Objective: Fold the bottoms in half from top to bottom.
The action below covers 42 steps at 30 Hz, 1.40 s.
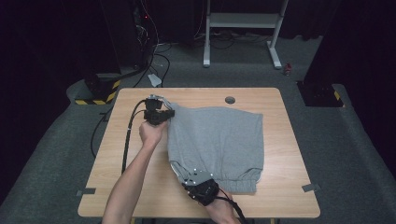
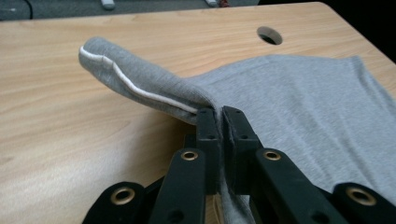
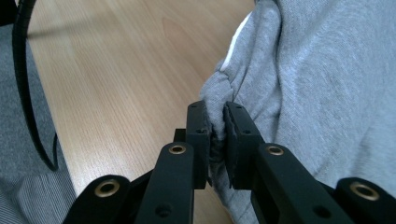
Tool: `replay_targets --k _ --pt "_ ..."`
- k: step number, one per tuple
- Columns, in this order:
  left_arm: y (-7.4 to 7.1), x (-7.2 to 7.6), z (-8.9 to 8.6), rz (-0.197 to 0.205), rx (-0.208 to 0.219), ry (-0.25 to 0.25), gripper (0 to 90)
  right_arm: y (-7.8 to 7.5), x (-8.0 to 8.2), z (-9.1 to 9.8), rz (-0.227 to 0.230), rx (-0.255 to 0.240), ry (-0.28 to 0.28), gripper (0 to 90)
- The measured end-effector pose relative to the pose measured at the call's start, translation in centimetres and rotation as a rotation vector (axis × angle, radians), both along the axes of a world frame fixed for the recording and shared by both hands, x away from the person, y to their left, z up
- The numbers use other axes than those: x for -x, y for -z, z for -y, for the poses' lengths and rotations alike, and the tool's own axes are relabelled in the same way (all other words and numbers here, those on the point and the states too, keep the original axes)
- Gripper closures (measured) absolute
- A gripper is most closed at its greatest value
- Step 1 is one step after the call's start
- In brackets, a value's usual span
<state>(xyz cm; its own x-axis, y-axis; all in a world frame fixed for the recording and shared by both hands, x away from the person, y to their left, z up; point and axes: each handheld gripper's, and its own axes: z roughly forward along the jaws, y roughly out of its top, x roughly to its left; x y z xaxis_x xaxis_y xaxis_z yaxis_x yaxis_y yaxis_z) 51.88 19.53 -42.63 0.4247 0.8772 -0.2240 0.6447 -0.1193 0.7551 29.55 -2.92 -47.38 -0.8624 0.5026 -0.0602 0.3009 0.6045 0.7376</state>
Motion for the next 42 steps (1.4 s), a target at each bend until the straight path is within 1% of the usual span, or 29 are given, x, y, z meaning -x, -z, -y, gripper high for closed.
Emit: replay_targets --k 1,2,3,4,8,11,12,13,14,15,16,17,18,21,23,25,27,29,31,33,35,37,38,39,41,42 --pt "0.0 0.0 0.0 0.0 0.0 0.0 85.6 0.0 0.0 0.0 0.0 0.0 0.0 81.3" --pt "-0.4 -0.1 -0.2 -0.002 0.044 -0.002 85.5 -0.4 -0.1 0.3 -0.003 -0.009 0.003 81.3" --pt "-0.5 -0.1 -0.4 -0.004 0.063 -0.003 85.5 -0.4 -0.1 0.4 -0.007 -0.016 0.003 81.3" --pt "-0.7 -0.1 -0.5 -0.003 0.068 -0.004 85.5 -0.5 -0.2 0.5 -0.014 -0.023 0.005 81.3" --pt "-1.0 0.0 -1.0 0.0 0.059 -0.007 85.5 -0.8 -0.5 0.8 -0.033 -0.037 0.005 81.4" --pt "-1.1 0.0 -1.5 -0.008 0.062 -0.014 85.5 -1.0 -0.5 0.8 -0.035 -0.043 0.005 81.4" --pt "-1.2 0.1 -1.7 -0.009 0.07 -0.021 85.5 -1.0 -0.6 0.8 -0.033 -0.043 0.001 81.4" --pt "-1.4 0.2 -2.0 -0.008 0.068 -0.017 85.5 -1.1 -0.6 0.7 -0.037 -0.045 -0.003 81.5" --pt "-1.5 0.2 -2.3 -0.007 0.073 -0.019 85.5 -1.2 -0.6 0.6 -0.039 -0.048 -0.006 81.5" --pt "-1.5 0.2 -2.5 -0.012 0.088 -0.024 85.4 -1.3 -0.7 0.6 -0.041 -0.049 -0.009 81.5" --pt "-1.6 0.3 -2.8 -0.022 0.115 -0.027 85.3 -1.4 -0.7 0.5 -0.047 -0.052 -0.01 81.5" --pt "-1.7 0.3 -3.2 -0.027 0.13 -0.029 85.2 -1.6 -0.7 0.5 -0.051 -0.057 -0.015 81.5" --pt "-1.9 0.4 -3.6 -0.03 0.135 -0.034 85.2 -1.7 -0.7 0.5 -0.05 -0.059 -0.02 81.5" --pt "-2.2 0.7 -4.6 -0.036 0.124 -0.04 85.2 -2.2 -1.0 0.5 -0.063 -0.077 -0.029 81.6" --pt "-2.5 0.9 -5.4 -0.039 0.133 -0.052 85.2 -2.3 -1.1 0.4 -0.072 -0.092 -0.035 81.6" --pt "-2.9 1.2 -6.1 -0.031 0.136 -0.059 85.2 -2.6 -1.1 -0.1 -0.08 -0.103 -0.055 81.6" --pt "-3.3 1.5 -6.7 -0.026 0.137 -0.068 85.2 -2.9 -1.1 -0.8 -0.078 -0.111 -0.074 81.6" --pt "-4.0 1.8 -7.3 -0.014 0.124 -0.074 85.2 -3.4 -1.0 -1.6 -0.074 -0.127 -0.103 81.5" --pt "-4.9 2.2 -7.8 -0.001 0.112 -0.074 85.2 -4.0 -0.8 -2.2 -0.063 -0.139 -0.122 81.6" --pt "-5.2 2.1 -8.2 0.004 0.1 -0.077 85.2 -4.4 -0.7 -2.5 -0.044 -0.158 -0.128 81.5" --pt "-5.2 2.0 -8.1 0.001 0.104 -0.08 85.2 -4.5 -0.6 -2.2 -0.026 -0.164 -0.103 81.5" --pt "-4.7 1.5 -6.9 0.005 0.086 -0.06 85.2 -4.3 -0.6 -1.4 -0.02 -0.169 -0.079 81.5" --pt "-4.6 1.4 -6.4 0.004 0.08 -0.056 85.2 -4.0 -0.7 -1.0 -0.024 -0.173 -0.066 81.5" --pt "-4.3 1.2 -5.8 0.003 0.081 -0.047 85.2 -3.9 -0.8 -0.7 -0.028 -0.177 -0.059 81.5" --pt "-4.0 0.8 -5.0 0.007 0.106 -0.04 85.2 -3.4 -0.9 -0.1 -0.038 -0.18 -0.037 81.5" --pt "-3.9 0.7 -4.6 0.011 0.116 -0.038 85.2 -3.2 -0.8 0.3 -0.031 -0.18 -0.03 81.5"
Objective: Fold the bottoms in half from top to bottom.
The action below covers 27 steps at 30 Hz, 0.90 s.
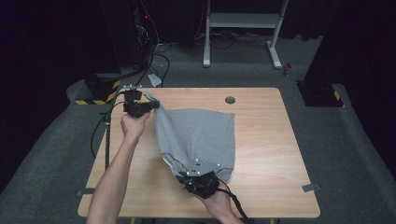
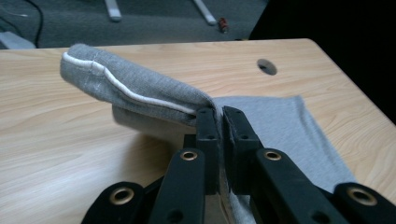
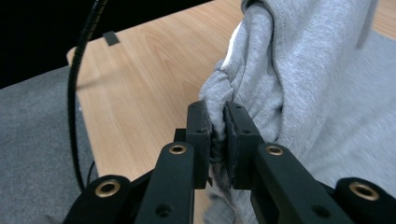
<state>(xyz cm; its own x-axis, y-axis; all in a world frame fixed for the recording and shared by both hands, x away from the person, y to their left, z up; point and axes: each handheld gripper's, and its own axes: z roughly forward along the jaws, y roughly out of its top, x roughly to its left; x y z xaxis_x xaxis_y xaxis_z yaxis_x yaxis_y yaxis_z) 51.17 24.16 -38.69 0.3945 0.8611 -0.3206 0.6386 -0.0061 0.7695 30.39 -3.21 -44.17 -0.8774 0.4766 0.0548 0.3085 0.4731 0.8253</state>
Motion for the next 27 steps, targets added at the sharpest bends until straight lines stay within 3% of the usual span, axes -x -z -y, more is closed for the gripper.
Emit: replay_targets --k 3,8,14,17,20,24,27 --pt "0.0 -0.1 0.8 0.01 0.005 0.006 85.1 0.2 0.2 0.6 -0.002 -0.008 0.018 81.4" --pt "-0.8 -0.5 3.3 0.041 -0.022 0.061 84.9 1.0 0.6 2.6 0.016 -0.03 0.074 81.2" --pt "-0.9 -1.3 6.0 0.039 -0.047 0.093 84.8 1.6 0.9 4.1 0.017 -0.052 0.12 81.1" --pt "-0.7 -1.5 7.1 0.044 -0.046 0.107 84.7 1.6 1.1 4.6 0.02 -0.059 0.137 81.1" --pt "-0.6 -1.8 7.9 0.034 -0.009 0.108 84.4 1.8 1.3 5.1 0.021 -0.06 0.156 80.9" --pt "-0.7 -2.2 9.6 0.042 -0.069 0.138 84.4 1.8 1.4 5.6 0.029 -0.032 0.182 81.0" --pt "-0.6 -2.2 10.2 0.047 -0.072 0.145 84.4 2.0 1.4 6.1 0.029 -0.03 0.197 81.0"
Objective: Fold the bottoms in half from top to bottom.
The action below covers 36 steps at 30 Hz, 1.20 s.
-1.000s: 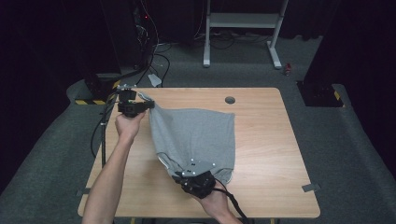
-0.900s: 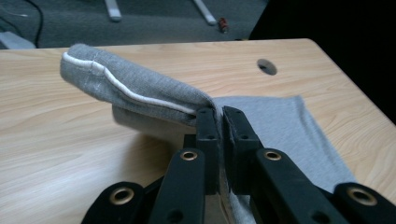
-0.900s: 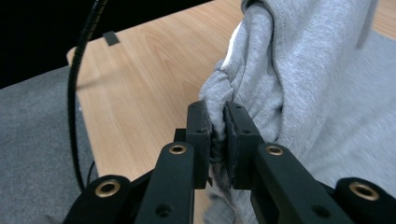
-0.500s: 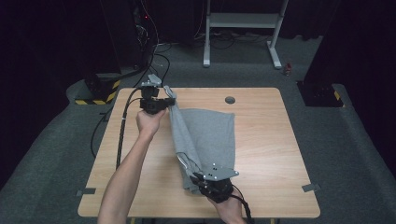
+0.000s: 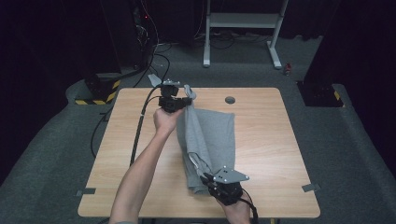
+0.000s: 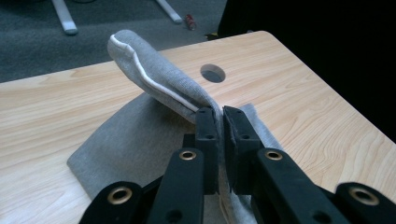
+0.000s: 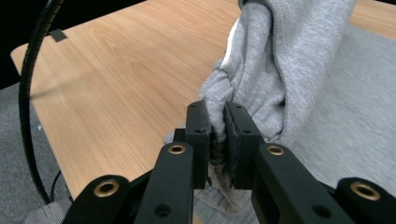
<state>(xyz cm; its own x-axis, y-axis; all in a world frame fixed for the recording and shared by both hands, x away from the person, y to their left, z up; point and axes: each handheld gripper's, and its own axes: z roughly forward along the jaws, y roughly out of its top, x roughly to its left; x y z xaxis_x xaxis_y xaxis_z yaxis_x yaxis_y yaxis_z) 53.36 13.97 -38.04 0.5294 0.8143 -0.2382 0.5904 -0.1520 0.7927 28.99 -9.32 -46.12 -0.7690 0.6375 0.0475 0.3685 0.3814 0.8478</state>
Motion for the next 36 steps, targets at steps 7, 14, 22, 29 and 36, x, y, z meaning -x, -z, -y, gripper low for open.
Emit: replay_targets --k 7,14,22,29,36 --pt "0.4 -0.4 2.1 0.005 -0.03 0.014 84.4 0.9 0.5 1.3 0.004 0.006 0.078 79.8" --pt "1.4 -0.6 3.6 0.01 -0.051 0.033 84.3 1.9 0.8 2.6 -0.031 -0.021 0.12 79.9" --pt "2.5 -0.5 4.4 0.02 -0.037 0.022 84.3 2.2 0.9 3.2 -0.029 0.02 0.133 79.8" --pt "3.4 -0.6 5.5 0.03 -0.041 0.032 84.4 3.1 1.1 3.4 -0.029 0.06 0.143 79.4" --pt "3.7 -0.7 6.6 0.039 -0.039 0.041 84.3 3.4 1.1 4.3 -0.044 0.046 0.154 79.6"
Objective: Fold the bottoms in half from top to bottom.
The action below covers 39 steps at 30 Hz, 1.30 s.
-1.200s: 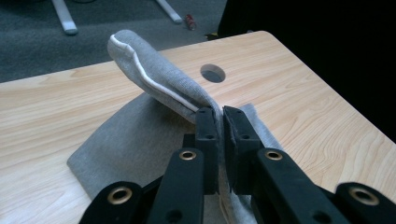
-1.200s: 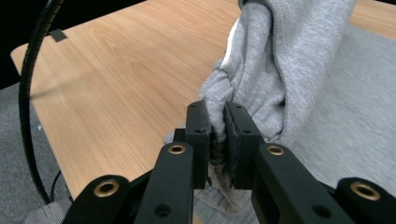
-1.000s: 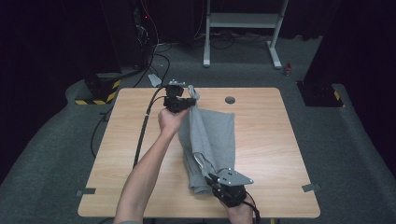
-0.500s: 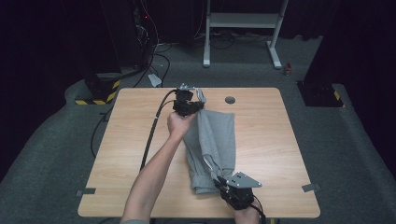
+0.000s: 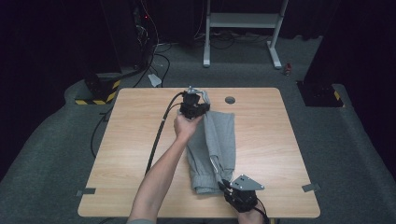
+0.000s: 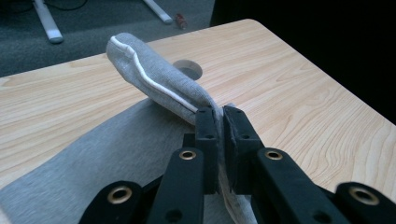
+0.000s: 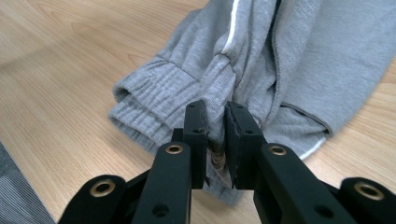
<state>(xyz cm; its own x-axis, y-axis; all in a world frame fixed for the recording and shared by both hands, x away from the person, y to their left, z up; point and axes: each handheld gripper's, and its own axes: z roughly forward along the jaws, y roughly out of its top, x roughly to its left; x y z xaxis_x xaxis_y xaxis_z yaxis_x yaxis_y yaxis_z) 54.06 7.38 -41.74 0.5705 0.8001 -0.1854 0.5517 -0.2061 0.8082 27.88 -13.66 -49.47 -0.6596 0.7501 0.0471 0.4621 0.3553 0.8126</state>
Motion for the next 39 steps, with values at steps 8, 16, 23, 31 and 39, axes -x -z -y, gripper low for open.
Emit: replay_targets --k 8,16,23,31,39 --pt "1.5 -0.4 1.0 -0.03 -0.043 0.032 84.7 0.2 0.3 0.9 -0.003 0.005 0.027 79.5" --pt "3.4 -0.8 1.7 -0.052 -0.054 0.022 84.3 1.2 0.3 1.7 -0.019 0.041 0.035 81.1" --pt "4.8 -0.9 2.8 -0.076 -0.054 0.021 83.6 1.8 0.4 2.5 -0.051 0.046 0.045 82.1" --pt "5.4 -0.4 2.9 -0.076 -0.074 0.002 67.3 1.6 0.1 2.9 -0.085 0.021 0.033 81.0" --pt "5.3 0.5 2.5 -0.071 -0.082 0.003 50.9 1.4 -0.3 3.2 -0.106 0.042 0.021 53.9"
